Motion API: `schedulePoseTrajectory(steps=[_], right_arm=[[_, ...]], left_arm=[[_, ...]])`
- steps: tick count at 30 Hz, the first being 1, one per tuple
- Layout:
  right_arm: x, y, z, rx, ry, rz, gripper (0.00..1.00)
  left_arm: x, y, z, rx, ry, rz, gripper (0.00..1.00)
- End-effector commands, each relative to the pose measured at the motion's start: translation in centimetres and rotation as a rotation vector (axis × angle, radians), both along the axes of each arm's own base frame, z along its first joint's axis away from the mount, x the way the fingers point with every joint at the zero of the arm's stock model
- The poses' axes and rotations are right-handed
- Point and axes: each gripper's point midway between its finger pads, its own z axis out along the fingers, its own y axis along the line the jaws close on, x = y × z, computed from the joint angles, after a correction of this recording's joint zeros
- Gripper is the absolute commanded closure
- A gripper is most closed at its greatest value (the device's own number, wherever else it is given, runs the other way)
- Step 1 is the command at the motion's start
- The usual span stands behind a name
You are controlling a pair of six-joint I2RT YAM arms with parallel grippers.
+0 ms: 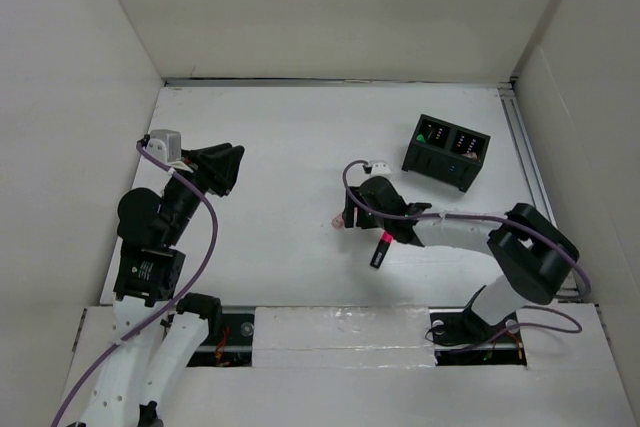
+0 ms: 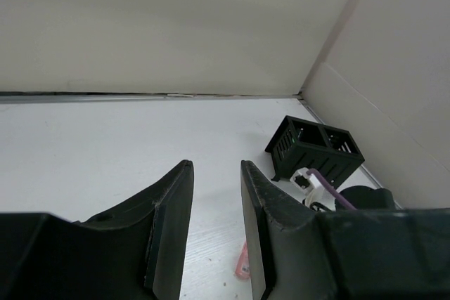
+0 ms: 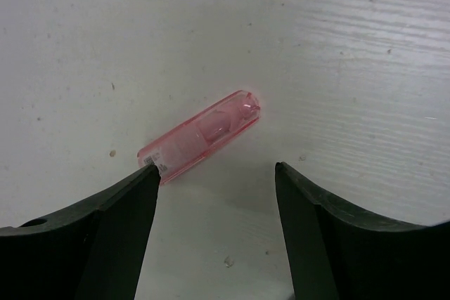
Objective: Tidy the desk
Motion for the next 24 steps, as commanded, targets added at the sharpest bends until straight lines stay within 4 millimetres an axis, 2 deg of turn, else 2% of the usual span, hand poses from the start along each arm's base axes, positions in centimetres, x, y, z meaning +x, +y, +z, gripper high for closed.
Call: schedulePoseTrajectory(steps=[1, 8, 11, 12, 14, 15, 19, 24], right_arm=[[0.7, 3.4, 1.4, 0.109, -0.01, 0.049, 0.28], [0.9, 4.3, -0.8, 0.106, 0.026, 0.057, 0.3], [1.3, 4.8, -1.3, 0.088, 0.02, 0.052, 0.3], [2.1, 5.0, -0.7, 0.084, -0.002, 0.038, 0.31], [2.0, 5.6, -0.9, 0.077, -0.002, 0.052, 0.32], [2.7, 5.7, -1.0, 0.059, -0.018, 0.043, 0.33], [2.4, 5.9, -1.7, -0.021, -0.018, 0.04, 0.42], [2.1, 5.5, -3.1, -0.154, -0.02, 0.061, 0.44]], left_arm=[[0.0, 0.0, 0.8, -0.003, -0.043, -0.001, 0.71], [-0.2, 0.1, 1.1, -0.003, -0.053, 0.001, 0.71], [-0.3, 0.0, 1.1, -0.007, -0.058, -0.004, 0.71], [-0.2, 0.0, 1.0, -0.003, -0.053, 0.0, 0.71], [-0.2, 0.0, 1.0, -0.003, -0.051, -0.002, 0.71], [-0.2, 0.0, 1.0, -0.004, -0.052, -0.002, 0.7], [-0.3, 0.2, 1.2, -0.004, -0.058, 0.009, 0.71], [-0.5, 0.2, 1.4, -0.007, -0.07, 0.007, 0.71]])
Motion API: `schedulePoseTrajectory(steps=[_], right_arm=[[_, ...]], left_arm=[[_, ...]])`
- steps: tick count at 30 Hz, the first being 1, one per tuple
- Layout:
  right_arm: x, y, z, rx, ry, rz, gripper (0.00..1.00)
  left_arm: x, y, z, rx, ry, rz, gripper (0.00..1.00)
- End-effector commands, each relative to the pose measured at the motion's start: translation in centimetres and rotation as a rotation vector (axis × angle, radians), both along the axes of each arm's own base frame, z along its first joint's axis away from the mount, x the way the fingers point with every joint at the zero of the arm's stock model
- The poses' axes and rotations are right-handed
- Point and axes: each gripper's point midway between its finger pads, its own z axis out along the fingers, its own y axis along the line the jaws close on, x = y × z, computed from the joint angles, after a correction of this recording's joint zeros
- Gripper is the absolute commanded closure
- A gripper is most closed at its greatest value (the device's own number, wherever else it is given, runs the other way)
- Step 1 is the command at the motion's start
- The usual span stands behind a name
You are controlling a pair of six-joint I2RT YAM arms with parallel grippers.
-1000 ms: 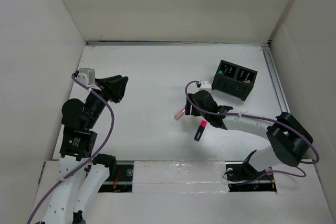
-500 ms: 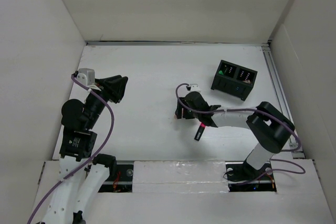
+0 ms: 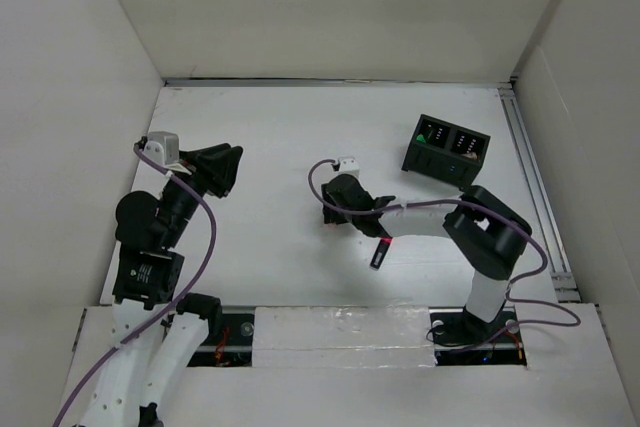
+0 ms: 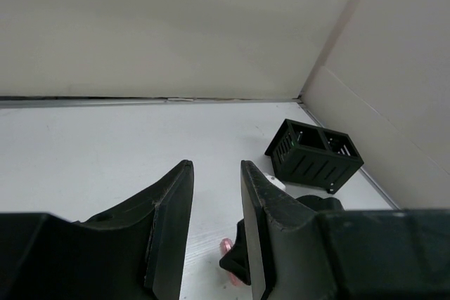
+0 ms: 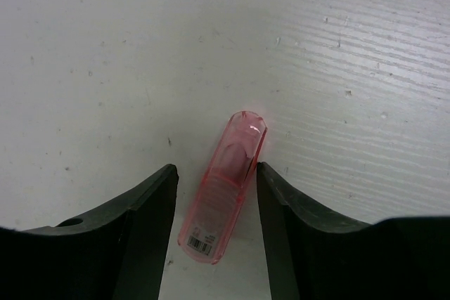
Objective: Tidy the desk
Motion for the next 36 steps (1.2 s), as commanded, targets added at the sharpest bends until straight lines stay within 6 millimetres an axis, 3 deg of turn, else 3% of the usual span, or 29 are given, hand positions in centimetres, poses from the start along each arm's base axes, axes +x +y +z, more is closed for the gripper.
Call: schedulePoseTrajectory(steps=[1, 3, 11, 16, 21, 24, 25, 27, 30, 31, 34, 36], right_arm=[[-0.5, -0.7, -1.3, -0.128, 0.004, 0.013, 0.46], [-0.3, -0.7, -1.2, -0.157, -0.01, 0.01, 0.51], [-0.5, -1.3, -2.1, -0.247, 0.002, 0.025, 0.56], [-0.5, -1.4, -2.6, -0.278, 0.004, 0.05, 0.7], [-0.3, -1.3, -1.8, -0.263, -0.012, 0.038, 0.86], [0.7, -2.1, 1.1, -0.182, -0.043, -0.003, 0.89], [1.5, -2.0, 3.8, -0.114, -0.09, -0.022, 0.88], [2.7, -2.7, 6.5, -0.042, -0.139, -0.047, 0.88], [6.2, -5.6, 11.6, 0.04, -0.231, -0.14, 0.87], [7.8, -8.0, 12.6, 0.043, -0.246, -0.202, 0.87], [9.8, -12.4, 17.0, 0.104, -0.333, -0.322, 0.87], [10.9, -17.0, 19.8, 0.132, -0.404, -0.433, 0.86]], left_arm=[[-0.3, 0.0, 1.1, -0.004, -0.056, -0.001, 0.71], [-0.4, -0.1, 1.3, -0.005, -0.064, -0.009, 0.71], [-0.3, 0.0, 1.2, -0.007, -0.059, -0.004, 0.71], [-0.3, -0.2, 1.2, -0.006, -0.059, -0.014, 0.71], [-0.5, -0.3, 1.2, -0.007, -0.063, -0.022, 0.71], [-0.3, -0.2, 1.1, -0.008, -0.056, -0.013, 0.71], [-0.4, -0.2, 1.2, -0.009, -0.059, -0.016, 0.71], [-0.5, -0.5, 1.2, -0.009, -0.061, -0.032, 0.71], [-0.3, -0.5, 1.0, -0.01, -0.051, -0.034, 0.71], [-0.3, -0.6, 0.9, -0.009, -0.049, -0.039, 0.71], [-0.2, -0.8, 0.7, -0.01, -0.042, -0.048, 0.71], [-0.1, -0.8, 0.7, -0.011, -0.04, -0.049, 0.71]])
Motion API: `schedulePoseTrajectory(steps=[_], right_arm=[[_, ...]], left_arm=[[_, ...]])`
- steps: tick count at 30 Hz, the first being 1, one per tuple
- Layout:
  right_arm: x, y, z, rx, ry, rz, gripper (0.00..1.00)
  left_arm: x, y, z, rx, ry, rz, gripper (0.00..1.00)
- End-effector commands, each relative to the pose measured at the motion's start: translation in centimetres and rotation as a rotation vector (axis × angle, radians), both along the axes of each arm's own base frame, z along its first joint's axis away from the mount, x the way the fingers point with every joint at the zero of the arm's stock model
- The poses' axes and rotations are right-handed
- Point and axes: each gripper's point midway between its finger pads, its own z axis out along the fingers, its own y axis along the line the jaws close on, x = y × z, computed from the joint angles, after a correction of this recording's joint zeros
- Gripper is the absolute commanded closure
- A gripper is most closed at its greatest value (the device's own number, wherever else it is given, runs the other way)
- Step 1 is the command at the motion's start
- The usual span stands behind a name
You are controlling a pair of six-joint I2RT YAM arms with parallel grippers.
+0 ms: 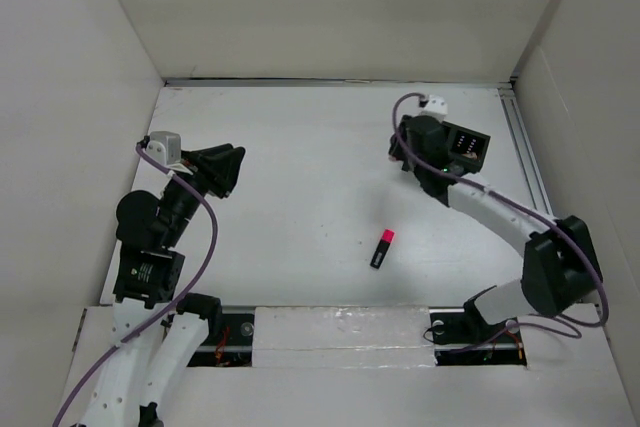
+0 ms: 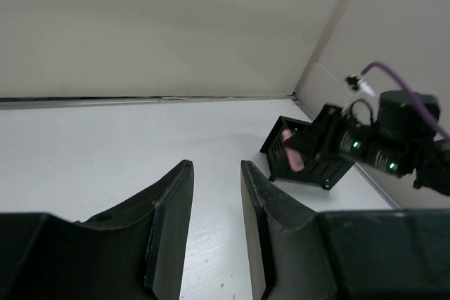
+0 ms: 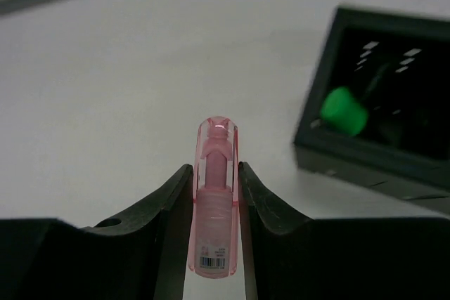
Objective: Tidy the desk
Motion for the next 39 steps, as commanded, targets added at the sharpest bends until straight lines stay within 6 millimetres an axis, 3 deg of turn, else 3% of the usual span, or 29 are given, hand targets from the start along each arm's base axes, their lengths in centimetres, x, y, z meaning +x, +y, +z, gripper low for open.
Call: schedulePoseTrajectory(steps=[1, 2, 3, 8, 9, 13, 17, 23, 28, 33, 39], right_arm=[[1.9, -5.1, 6.1, 0.066, -0.162, -0.134, 0.86], [2.5, -8.0, 6.6, 0.062, -0.175, -0.205, 0.86], [2.6, -9.5, 7.1, 0.065, -0.189, -0.256, 0.86], [3.6, -14.6, 6.8, 0.072, -0.199, -0.419, 0.86], [3.5, -16.4, 6.8, 0.06, -0.206, -0.491, 0.86], [3.6, -19.9, 5.3, 0.024, -0.181, -0.602, 0.87], [3.2, -22.2, 4.9, 0.009, -0.181, -0.667, 0.87], [3.2, -23.9, 4.8, 0.0, -0.177, -0.71, 0.86], [3.1, -24.2, 3.2, -0.027, -0.12, -0.732, 0.84], [3.3, -23.8, 3.1, -0.024, -0.105, -0.712, 0.68], [3.1, -22.6, 4.8, 0.019, -0.138, -0.657, 0.45]], left_arm=[[0.0, -0.5, 0.7, -0.013, -0.038, -0.03, 0.71], [-0.1, -0.6, 0.7, -0.013, -0.039, -0.033, 0.71], [-0.1, -0.6, 0.8, -0.013, -0.041, -0.032, 0.71], [-0.1, -0.6, 0.7, -0.011, -0.04, -0.034, 0.71], [0.0, -0.6, 0.6, -0.011, -0.037, -0.031, 0.71], [0.1, -0.6, 0.6, -0.008, -0.033, -0.036, 0.71], [0.2, -0.6, 0.5, -0.009, -0.032, -0.031, 0.71], [0.3, -0.6, 0.5, -0.008, -0.027, -0.031, 0.71], [0.1, -0.5, 0.6, -0.009, -0.034, -0.025, 0.7], [0.1, -0.5, 0.6, -0.007, -0.034, -0.025, 0.7], [0.0, -0.4, 0.7, -0.011, -0.039, -0.025, 0.7]])
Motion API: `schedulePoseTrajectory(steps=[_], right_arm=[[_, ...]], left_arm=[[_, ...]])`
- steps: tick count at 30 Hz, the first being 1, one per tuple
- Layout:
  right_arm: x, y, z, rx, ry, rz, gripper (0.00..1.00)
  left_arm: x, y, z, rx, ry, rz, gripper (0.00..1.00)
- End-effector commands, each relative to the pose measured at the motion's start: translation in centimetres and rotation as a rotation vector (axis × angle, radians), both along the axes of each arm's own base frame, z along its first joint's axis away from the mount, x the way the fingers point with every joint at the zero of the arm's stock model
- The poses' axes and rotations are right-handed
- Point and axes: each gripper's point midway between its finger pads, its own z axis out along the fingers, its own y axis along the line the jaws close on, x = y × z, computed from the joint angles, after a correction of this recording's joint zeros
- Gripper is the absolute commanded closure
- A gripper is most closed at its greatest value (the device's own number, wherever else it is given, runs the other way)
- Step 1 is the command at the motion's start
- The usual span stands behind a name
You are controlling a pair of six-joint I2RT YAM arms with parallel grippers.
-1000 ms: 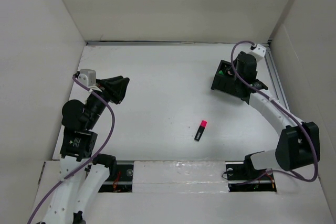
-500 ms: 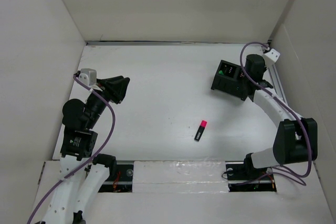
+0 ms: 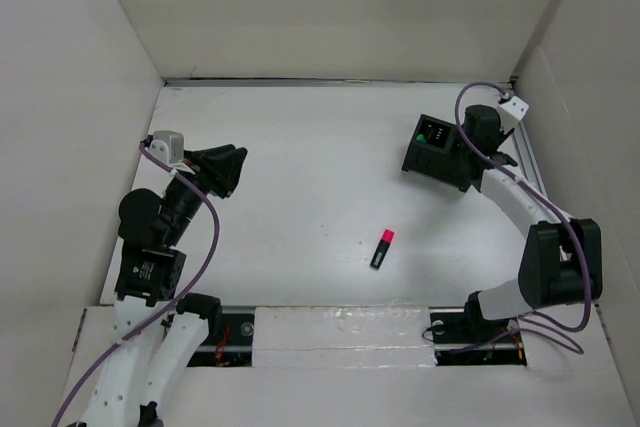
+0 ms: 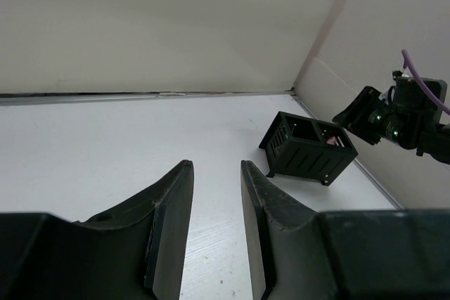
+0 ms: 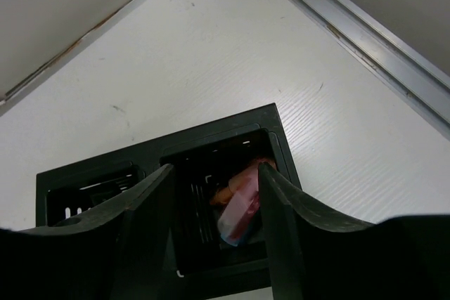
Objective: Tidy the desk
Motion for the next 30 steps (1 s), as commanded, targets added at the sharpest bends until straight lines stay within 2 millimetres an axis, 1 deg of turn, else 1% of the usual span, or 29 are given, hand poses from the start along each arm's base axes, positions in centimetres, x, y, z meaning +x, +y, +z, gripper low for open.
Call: schedulePoseTrajectory(steps=[1, 2, 4, 5, 6, 7, 8, 9, 10, 11, 12, 13, 14, 15, 17, 18, 19, 20, 21, 22, 23, 24, 25, 26, 27, 30], right_arm=[[0.3, 1.5, 4.1, 0.029, -0.108, 0.047, 0.43], [-0.1, 2.0, 5.0, 0.028, -0.133, 0.062, 0.41], [-0.6, 2.8, 5.4, 0.032, -0.142, 0.083, 0.41], [-0.9, 4.1, 5.7, 0.04, -0.146, 0.118, 0.49], [-1.5, 5.2, 7.0, 0.056, -0.182, 0.153, 0.56], [-2.1, 6.4, 6.5, 0.068, -0.181, 0.192, 0.68], [-2.5, 8.8, 6.4, 0.085, -0.184, 0.267, 0.9], [-3.2, 10.7, 6.7, 0.109, -0.195, 0.352, 0.98], [-4.1, 12.2, 4.8, 0.13, -0.161, 0.401, 1.0], [-4.8, 13.9, 4.0, 0.151, -0.153, 0.464, 1.0], [-6.3, 17.3, 3.6, 0.18, -0.153, 0.59, 1.0], [-7.4, 18.6, 2.4, 0.185, -0.131, 0.629, 1.0], [-8.9, 19.6, -0.2, 0.182, -0.074, 0.667, 1.0], [-10.8, 21.1, -1.8, 0.171, -0.004, 0.719, 1.0], [-13.3, 21.3, -3.6, 0.154, 0.085, 0.736, 1.0], [-14.8, 21.4, -4.7, 0.137, 0.144, 0.757, 0.94], [-16.0, 22.1, -5.0, 0.133, 0.166, 0.795, 0.86], [-16.8, 22.1, -5.3, 0.137, 0.19, 0.802, 0.68], [-18.1, 21.9, -6.6, 0.134, 0.257, 0.814, 0.6], [-18.9, 21.8, -7.2, 0.126, 0.298, 0.822, 0.54], [-19.4, 21.4, -7.8, 0.137, 0.332, 0.805, 0.45], [-20.5, 21.3, -8.7, 0.133, 0.382, 0.814, 0.42], [-21.3, 21.4, -9.6, 0.142, 0.415, 0.824, 0.35], [-21.4, 21.4, -9.6, 0.143, 0.416, 0.824, 0.33], [-21.7, 21.6, -10.3, 0.152, 0.44, 0.838, 0.33], [-22.0, 21.9, -11.8, 0.157, 0.496, 0.842, 0.32]], left_arm=[[-0.2, -0.1, 1.3, -0.015, -0.052, -0.009, 0.7], [-0.2, -0.2, 1.2, -0.014, -0.049, -0.011, 0.7], [-0.2, -0.3, 1.2, -0.014, -0.049, -0.02, 0.7], [-0.3, -0.3, 1.3, -0.016, -0.052, -0.02, 0.7], [-0.2, -0.3, 1.2, -0.014, -0.049, -0.018, 0.7], [-0.2, -0.3, 1.3, -0.015, -0.05, -0.017, 0.7], [-0.2, -0.3, 1.2, -0.014, -0.047, -0.018, 0.7], [-0.2, -0.3, 1.2, -0.014, -0.048, -0.018, 0.7], [-0.3, -0.2, 1.3, -0.015, -0.051, -0.017, 0.7], [-0.3, -0.1, 1.4, -0.017, -0.056, -0.009, 0.7], [-0.3, -0.1, 1.4, -0.017, -0.056, -0.006, 0.7], [-0.3, 0.0, 1.4, -0.017, -0.056, -0.003, 0.7], [-0.3, -0.1, 1.4, -0.017, -0.051, -0.009, 0.7], [-0.3, -0.1, 1.4, -0.017, -0.051, -0.009, 0.7], [-0.4, -0.3, 1.4, -0.019, -0.056, -0.024, 0.7], [-0.3, -0.3, 1.4, -0.02, -0.052, -0.022, 0.7], [-0.3, -0.3, 1.4, -0.02, -0.05, -0.021, 0.7], [-0.3, -0.4, 1.4, -0.02, -0.049, -0.022, 0.7], [-0.3, -0.4, 1.4, -0.021, -0.05, -0.024, 0.7], [-0.4, -0.5, 1.5, -0.022, -0.052, -0.03, 0.7], [-0.4, -0.4, 1.5, -0.021, -0.054, -0.029, 0.7], [-0.4, -0.4, 1.5, -0.02, -0.055, -0.027, 0.7], [-0.2, -0.3, 1.4, -0.02, -0.047, -0.019, 0.7], [-0.2, -0.3, 1.4, -0.021, -0.046, -0.02, 0.7], [-0.3, -0.3, 1.5, -0.023, -0.05, -0.023, 0.7], [-0.6, -0.5, 1.7, -0.025, -0.064, -0.034, 0.7]])
